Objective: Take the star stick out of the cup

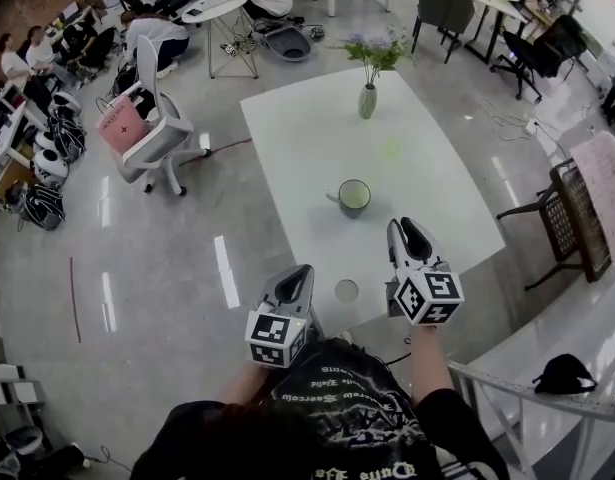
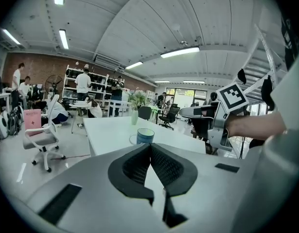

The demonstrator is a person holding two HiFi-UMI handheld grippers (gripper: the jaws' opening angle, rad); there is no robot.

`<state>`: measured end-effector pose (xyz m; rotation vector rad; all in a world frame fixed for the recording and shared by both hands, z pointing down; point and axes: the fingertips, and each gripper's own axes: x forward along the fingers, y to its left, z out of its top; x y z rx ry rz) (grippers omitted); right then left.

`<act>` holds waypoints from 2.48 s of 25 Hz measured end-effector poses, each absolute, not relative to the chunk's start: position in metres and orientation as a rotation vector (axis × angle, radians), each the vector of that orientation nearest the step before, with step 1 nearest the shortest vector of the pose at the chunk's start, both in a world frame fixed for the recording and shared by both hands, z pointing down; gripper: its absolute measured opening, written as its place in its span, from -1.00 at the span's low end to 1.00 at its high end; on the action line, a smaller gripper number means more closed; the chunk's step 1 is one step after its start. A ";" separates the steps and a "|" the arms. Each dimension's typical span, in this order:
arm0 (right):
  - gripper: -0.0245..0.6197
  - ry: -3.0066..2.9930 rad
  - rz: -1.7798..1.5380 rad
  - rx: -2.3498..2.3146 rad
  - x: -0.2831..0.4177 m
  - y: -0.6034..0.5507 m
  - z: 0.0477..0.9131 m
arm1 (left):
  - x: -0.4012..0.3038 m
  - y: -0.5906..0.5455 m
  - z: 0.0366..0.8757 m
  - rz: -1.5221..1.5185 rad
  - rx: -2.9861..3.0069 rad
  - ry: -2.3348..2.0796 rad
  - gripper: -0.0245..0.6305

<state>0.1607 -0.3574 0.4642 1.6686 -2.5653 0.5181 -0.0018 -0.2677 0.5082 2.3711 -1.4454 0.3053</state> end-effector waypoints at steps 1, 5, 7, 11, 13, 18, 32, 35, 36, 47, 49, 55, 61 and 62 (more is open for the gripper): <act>-0.61 -2.569 0.528 1.666 0.159 -0.365 0.465 | -0.005 -0.270 0.509 0.306 2.367 -1.449 -0.86; -0.58 -2.558 0.574 1.674 0.153 -0.397 0.469 | -0.022 -0.280 0.512 0.304 2.342 -1.466 -0.86; -0.55 -2.548 0.587 1.665 0.149 -0.412 0.473 | -0.029 -0.285 0.513 0.302 2.333 -1.472 -0.86; -0.51 -2.531 0.608 1.647 0.138 -0.442 0.479 | -0.044 -0.296 0.516 0.302 2.320 -1.484 -0.86; -0.51 -2.519 0.606 1.638 0.133 -0.456 0.483 | -0.049 -0.301 0.517 0.302 2.314 -1.487 -0.86; -0.51 -2.489 0.628 1.637 0.126 -0.485 0.493 | -0.057 -0.304 0.526 0.331 2.297 -1.481 -0.86; -0.51 -2.374 0.750 1.635 0.113 -0.537 0.539 | -0.080 -0.322 0.538 0.374 2.272 -1.489 -0.86; -0.51 -2.343 0.799 1.632 0.110 -0.541 0.550 | -0.088 -0.325 0.538 0.376 2.258 -1.502 -0.86; -0.51 -2.334 0.805 1.630 0.109 -0.542 0.553 | -0.091 -0.325 0.538 0.376 2.252 -1.507 -0.86; -0.78 -2.318 0.835 1.646 0.102 -0.558 0.561 | -0.108 -0.340 0.547 0.377 2.210 -1.515 -0.86; -0.80 -2.333 0.852 1.654 0.100 -0.560 0.561 | -0.108 -0.342 0.548 0.380 2.214 -1.507 -0.86; -0.85 -2.356 0.853 1.655 0.094 -0.562 0.563 | -0.109 -0.343 0.555 0.379 2.210 -1.498 -0.86; -0.89 -2.377 0.838 1.657 0.090 -0.565 0.558 | -0.116 -0.343 0.556 0.379 2.197 -1.509 -0.86; -0.89 -2.381 0.827 1.661 0.088 -0.565 0.555 | -0.117 -0.343 0.555 0.379 2.196 -1.509 -0.86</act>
